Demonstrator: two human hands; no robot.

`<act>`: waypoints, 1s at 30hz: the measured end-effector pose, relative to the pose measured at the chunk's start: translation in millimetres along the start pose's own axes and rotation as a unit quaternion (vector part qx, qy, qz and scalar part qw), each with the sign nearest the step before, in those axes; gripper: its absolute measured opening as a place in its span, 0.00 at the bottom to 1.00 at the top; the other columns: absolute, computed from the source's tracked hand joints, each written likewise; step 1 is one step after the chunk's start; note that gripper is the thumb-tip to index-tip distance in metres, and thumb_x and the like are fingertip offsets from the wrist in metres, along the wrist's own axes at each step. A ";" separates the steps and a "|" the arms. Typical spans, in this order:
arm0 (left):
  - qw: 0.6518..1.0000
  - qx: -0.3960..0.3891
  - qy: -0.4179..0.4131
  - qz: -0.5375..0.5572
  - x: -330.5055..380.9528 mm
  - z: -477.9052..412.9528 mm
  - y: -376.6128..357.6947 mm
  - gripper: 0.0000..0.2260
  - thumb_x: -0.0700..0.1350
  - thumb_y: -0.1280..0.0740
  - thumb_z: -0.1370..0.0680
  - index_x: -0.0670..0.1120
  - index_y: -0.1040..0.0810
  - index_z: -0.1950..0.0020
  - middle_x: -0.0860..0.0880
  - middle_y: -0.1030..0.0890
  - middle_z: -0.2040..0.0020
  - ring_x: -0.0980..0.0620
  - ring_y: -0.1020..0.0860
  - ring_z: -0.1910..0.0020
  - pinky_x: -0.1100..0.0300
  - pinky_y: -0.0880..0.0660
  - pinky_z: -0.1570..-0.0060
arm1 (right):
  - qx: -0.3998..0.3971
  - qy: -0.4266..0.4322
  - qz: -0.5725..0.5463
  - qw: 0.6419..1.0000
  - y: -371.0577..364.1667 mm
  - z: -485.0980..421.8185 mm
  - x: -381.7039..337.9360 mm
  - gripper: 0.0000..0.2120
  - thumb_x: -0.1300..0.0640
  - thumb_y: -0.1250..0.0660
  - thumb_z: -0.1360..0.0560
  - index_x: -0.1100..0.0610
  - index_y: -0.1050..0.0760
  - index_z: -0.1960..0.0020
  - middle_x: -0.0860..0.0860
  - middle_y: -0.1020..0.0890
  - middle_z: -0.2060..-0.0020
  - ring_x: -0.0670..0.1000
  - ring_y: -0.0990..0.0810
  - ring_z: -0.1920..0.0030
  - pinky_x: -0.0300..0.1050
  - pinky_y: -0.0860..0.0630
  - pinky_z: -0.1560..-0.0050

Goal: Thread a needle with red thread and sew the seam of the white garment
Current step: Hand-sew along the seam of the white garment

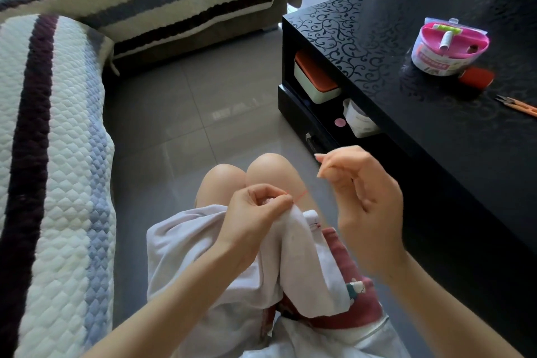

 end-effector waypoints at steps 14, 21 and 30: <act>0.985 -0.119 0.085 0.095 18.3 -15.3 -8.1 0.07 0.49 0.27 0.42 0.47 0.21 0.70 0.52 0.27 0.72 0.56 0.32 0.70 0.64 0.37 0.68 | -0.060 -0.301 -0.203 0.930 -5.3 6.6 47.8 0.08 0.57 0.40 0.23 0.63 0.30 0.55 0.54 0.36 0.73 0.52 0.39 0.72 0.47 0.37 0.70; 0.984 -0.174 0.001 -0.049 45.9 -9.5 -10.6 0.13 0.55 0.26 0.39 0.47 0.19 0.62 0.46 0.21 0.60 0.52 0.29 0.61 0.60 0.34 0.58 | -0.128 -0.343 -0.126 0.922 -22.2 21.1 59.2 0.05 0.67 0.40 0.21 0.64 0.27 0.54 0.50 0.27 0.71 0.45 0.29 0.69 0.40 0.29 0.65; 0.978 -0.191 -0.002 -0.084 46.4 -7.1 -14.3 0.16 0.55 0.26 0.38 0.44 0.19 0.60 0.45 0.19 0.57 0.49 0.24 0.56 0.52 0.34 0.48 | -0.150 -0.309 -0.079 0.936 -20.9 19.3 50.4 0.06 0.68 0.36 0.24 0.63 0.23 0.59 0.62 0.21 0.65 0.64 0.23 0.61 0.62 0.26 0.58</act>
Point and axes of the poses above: each hand's wrist, its own z-axis away from the middle knuckle, its own y-axis out of the back of the hand, x = y × z, the point moved 9 cm from there along -z, towards the middle knuckle
